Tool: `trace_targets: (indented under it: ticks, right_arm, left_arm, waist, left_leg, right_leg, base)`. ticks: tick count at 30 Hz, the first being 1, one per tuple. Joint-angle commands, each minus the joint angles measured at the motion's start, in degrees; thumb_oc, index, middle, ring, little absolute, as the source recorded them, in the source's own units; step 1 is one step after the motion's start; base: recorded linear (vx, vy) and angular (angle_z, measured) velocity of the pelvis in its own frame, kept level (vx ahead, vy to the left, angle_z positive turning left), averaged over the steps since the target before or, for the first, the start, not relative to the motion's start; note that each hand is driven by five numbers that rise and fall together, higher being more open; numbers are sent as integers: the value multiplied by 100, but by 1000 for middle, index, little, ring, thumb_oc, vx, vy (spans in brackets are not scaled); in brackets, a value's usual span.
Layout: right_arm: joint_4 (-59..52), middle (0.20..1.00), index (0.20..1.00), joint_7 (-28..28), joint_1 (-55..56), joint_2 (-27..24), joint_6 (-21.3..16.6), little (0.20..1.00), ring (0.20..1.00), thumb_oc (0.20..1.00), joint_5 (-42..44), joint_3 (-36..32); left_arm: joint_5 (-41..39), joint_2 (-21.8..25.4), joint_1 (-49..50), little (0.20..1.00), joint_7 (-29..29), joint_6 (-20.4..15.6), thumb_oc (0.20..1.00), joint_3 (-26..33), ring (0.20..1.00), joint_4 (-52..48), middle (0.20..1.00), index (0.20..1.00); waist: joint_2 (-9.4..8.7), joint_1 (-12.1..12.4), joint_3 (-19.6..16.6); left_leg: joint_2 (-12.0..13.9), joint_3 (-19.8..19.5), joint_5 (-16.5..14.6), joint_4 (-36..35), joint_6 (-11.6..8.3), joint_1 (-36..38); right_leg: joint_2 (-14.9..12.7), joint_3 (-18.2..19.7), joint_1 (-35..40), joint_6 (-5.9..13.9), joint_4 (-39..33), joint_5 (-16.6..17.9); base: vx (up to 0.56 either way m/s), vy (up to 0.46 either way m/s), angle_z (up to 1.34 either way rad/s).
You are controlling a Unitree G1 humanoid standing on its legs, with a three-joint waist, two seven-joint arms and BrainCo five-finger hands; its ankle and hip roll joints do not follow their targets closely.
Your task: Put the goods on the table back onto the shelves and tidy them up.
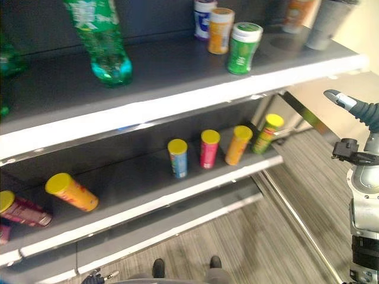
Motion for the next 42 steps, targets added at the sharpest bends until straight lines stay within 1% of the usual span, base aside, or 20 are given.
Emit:
trace_targets:
  ticks: [1, 4, 6, 7, 9, 10, 13, 16, 21, 22, 23, 24, 25, 26, 27, 28, 30, 31, 38, 42]
  right_arm:
    - [-316, 1000, 1000, 107, -383, -477, -192, 1000, 1000, 1000, 145, -78]
    - [-316, 1000, 1000, 203, -634, -587, -197, 1000, 1000, 1000, 156, 183]
    - [-298, 1000, 1000, 220, -713, -617, -194, 1000, 1000, 1000, 152, 287]
    - [-239, 1000, 1000, 272, -794, -728, -159, 1000, 1000, 1000, 52, 505]
    - [-235, 1000, 1000, 315, -763, -765, -103, 1000, 1000, 1000, 7, 531]
    - [-194, 1000, 1000, 387, -695, -924, -28, 1000, 1000, 1000, -122, 557]
    - [-142, 1000, 1000, 475, -652, -1065, 0, 1000, 1000, 1000, -101, 607]
    - [-242, 1000, 1000, 472, -553, -1037, -26, 1000, 1000, 1000, -61, 509]
    - [-465, 1000, 1000, 371, -482, -1040, -213, 1000, 1000, 1000, 35, 343]
    - [-464, 1000, 1000, 371, -484, -1041, -214, 1000, 1000, 1000, 35, 339]
    - [-531, 1000, 1000, 371, -528, -1036, -251, 1000, 1000, 1000, 171, 361]
    - [-531, 1000, 1000, 373, -526, -1038, -251, 1000, 1000, 1000, 175, 355]
    - [-519, 1000, 1000, 363, -570, -1038, -254, 1000, 1000, 1000, 233, 372]
    - [-447, 1000, 1000, 366, -603, -1041, -226, 1000, 1000, 1000, 272, 425]
    - [-370, 1000, 1000, 395, -616, -1049, -220, 1000, 1000, 1000, 267, 465]
    - [-367, 1000, 1000, 395, -618, -1049, -222, 1000, 1000, 1000, 268, 462]
    - [-205, 1000, 1000, 323, -718, -1138, -189, 1000, 1000, 1000, 132, 564]
    - [-156, 1000, 1000, 407, -747, -1117, -154, 1000, 1000, 1000, 102, 603]
    - [-45, 1000, 1000, 495, -714, -822, -116, 1000, 1000, 1000, 200, 598]
    - [-8, 1000, 1000, 522, -748, -772, -107, 1000, 1000, 1000, 215, 647]
  left_arm:
    - [238, 196, -224, 1000, -3, -152, 1000, -15, 1000, -174, 1000, 1000]
    - [267, 231, -196, 1000, 17, -135, 1000, -28, 1000, -162, 1000, 1000]
    - [248, 237, -184, 1000, 27, -135, 1000, -9, 1000, -182, 1000, 1000]
    - [201, 307, -167, 1000, 59, -129, 1000, 34, 1000, -218, 1000, 1000]
    - [185, 319, -154, 1000, 59, -119, 1000, 71, 1000, -228, 1000, 1000]
    - [162, 333, -166, 1000, 112, -125, 1000, 184, 1000, -137, 1000, 1000]
    - [119, 350, -164, 1000, 117, -131, 1000, 249, 1000, -60, 1000, 1000]
    - [127, 364, -227, 1000, 162, -124, 1000, 309, 1000, 27, 1000, 1000]
    - [117, 323, -350, 1000, 111, -155, 1000, 101, 1000, -257, 1000, 1000]
    - [117, 323, -354, 1000, 111, -153, 1000, 101, 1000, -260, 1000, 1000]
    - [31, 316, -445, 1000, 127, -160, 1000, 26, 1000, -394, 1000, 1000]
    - [28, 317, -448, 1000, 127, -158, 1000, 24, 1000, -397, 1000, 1000]
    - [-4, 294, -488, 1000, 125, -157, 1000, -9, 1000, -458, 1000, 1000]
    - [-3, 269, -526, 1000, 103, -159, 1000, -83, 1000, -540, 1000, 1000]
    - [10, 241, -524, 1000, 71, -168, 1000, -141, 1000, -548, 1000, 1000]
    - [10, 243, -528, 1000, 71, -168, 1000, -142, 1000, -548, 1000, 1000]
    - [58, 213, -501, 1000, 35, -134, 1000, -271, 1000, -507, 1000, 1000]
    - [51, 208, -467, 1000, -11, -168, 1000, -302, 1000, -569, 1000, 1000]
    - [150, 202, -443, 1000, -19, -100, 1000, -155, 1000, -53, 1000, 1000]
    - [173, 195, -390, 1000, -2, -99, 1000, -124, 1000, 10, 1000, 1000]
  waist:
    - [152, 328, 21]
    - [222, 472, -2]
    - [213, 515, -21]
    - [141, 631, -73]
    - [114, 649, -100]
    - [-35, 658, -175]
    - [-197, 689, -252]
    - [-273, 623, -306]
    - [-127, 437, -254]
    - [-129, 432, -255]
    - [-111, 410, -171]
    - [-105, 400, -168]
    - [-122, 379, -126]
    - [-148, 391, -83]
    - [-243, 457, -71]
    - [-263, 441, -81]
    - [-228, 502, -97]
    - [-221, 535, -87]
    - [-42, 450, -346]
    - [-26, 469, -349]
  left_leg:
    - [-2, -604, -872, 7, 21, 255]
    - [255, -235, -803, 32, -47, 117]
    - [300, -153, -797, 40, -61, 82]
    - [447, 57, -731, 55, -142, -17]
    - [486, 110, -725, 48, -167, -30]
    - [564, 255, -712, 19, -267, -26]
    - [774, 404, -654, 15, -481, -42]
    - [1149, 441, -515, 7, -732, -13]
    - [1765, 365, -278, 153, -963, 69]
    - [1764, 357, -258, 155, -963, 49]
    - [1895, 182, 20, 546, -980, -129]
    - [1907, 158, 15, 574, -988, -156]
    - [1900, 61, 17, 770, -961, -256]
    - [1712, -83, -173, 944, -877, -275]
    - [950, -594, -716, 984, -681, -461]
    - [916, -607, -703, 1002, -663, -499]
    - [288, -975, -874, 748, -417, -577]
    - [107, -1182, -870, 828, -375, -681]
    - [131, -759, -587, 65, -271, -133]
    - [121, -723, -616, 35, -252, -29]
  right_leg:
    - [-82, -641, -633, 135, 203, 341]
    - [-723, -1210, -333, 108, 310, 465]
    - [-868, -1295, -275, 146, 327, 561]
    - [-1210, -1598, -155, 261, 400, 882]
    - [-1270, -1669, -91, 287, 378, 960]
    - [-1296, -1714, 9, 342, 228, 1159]
    - [-1027, -1933, 108, 342, -210, 1003]
    - [-661, -1949, 197, 342, -408, 539]
    - [41, -1876, 322, 13, -372, -67]
    - [41, -1881, 310, 3, -376, -55]
    - [220, -1789, 361, -121, -392, -181]
    - [230, -1803, 360, -131, -389, -185]
    - [269, -1822, 405, -179, -407, -216]
    - [308, -1798, 466, -223, -422, -273]
    - [295, -1672, 472, -251, -430, -256]
    - [263, -1685, 452, -240, -430, -244]
    - [366, -1584, 418, -251, -408, -224]
    - [380, -1498, 428, -255, -385, -206]
    - [350, -1430, 508, -220, -373, -244]
    - [325, -1374, 521, -202, -349, -236]
  base:
    - [-139, -89, -57]
    - [-156, -148, -34]
    - [-83, -165, -40]
    - [-67, -222, -44]
    - [-15, -233, -41]
    - [65, -267, -39]
    - [69, -369, -52]
    - [98, -341, -43]
    - [79, -274, -10]
    - [12, -250, 4]
    - [-21, -144, 8]
    - [-19, -199, 7]
    - [12, -134, 6]
    - [35, -176, 5]
    - [34, -108, 7]
    - [19, -41, 5]
    - [14, 32, -26]
    - [31, 75, -55]
    - [91, 111, -33]
    - [28, 65, -13]
